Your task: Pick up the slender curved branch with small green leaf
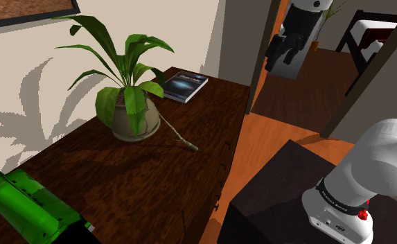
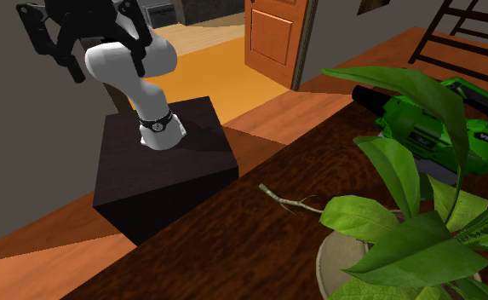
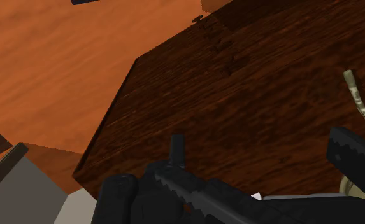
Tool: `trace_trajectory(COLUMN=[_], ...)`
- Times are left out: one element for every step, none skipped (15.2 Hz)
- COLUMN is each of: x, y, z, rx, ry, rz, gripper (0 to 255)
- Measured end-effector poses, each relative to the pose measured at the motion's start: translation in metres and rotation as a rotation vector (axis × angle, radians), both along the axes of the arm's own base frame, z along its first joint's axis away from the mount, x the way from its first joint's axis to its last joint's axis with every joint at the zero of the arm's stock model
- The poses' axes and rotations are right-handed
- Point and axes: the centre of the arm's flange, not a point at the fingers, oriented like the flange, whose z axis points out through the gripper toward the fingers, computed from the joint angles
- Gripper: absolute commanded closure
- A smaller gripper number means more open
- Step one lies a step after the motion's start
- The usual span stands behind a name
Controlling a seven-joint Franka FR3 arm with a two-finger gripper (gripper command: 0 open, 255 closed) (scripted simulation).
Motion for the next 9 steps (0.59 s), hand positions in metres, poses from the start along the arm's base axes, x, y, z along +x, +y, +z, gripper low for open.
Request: trace_trajectory(x=[0.000,0.005,0.008,0.014,0.020,0.025,0.031,0.038,0.044], y=[0.000,0.003,0.008,0.015,0.021,0.031,0.041,0.049,0.058], z=[0.000,-0.003,-0.011,-0.017,-0.023,-0.030,-0.036,-0.042,-0.054], rx=[0.000,-0.001,-0.003,-0.005,-0.007,-0.009,-0.011,-0.013,-0.015], ry=[0.000,-0.001,-0.004,-0.008,-0.011,-0.015,-0.020,-0.024,-0.027], rz=[0.000,0.007,0.016,0.028,0.041,0.054,0.068,0.081,0.094], gripper=[0,0,0,0,0,0,0,0,0])
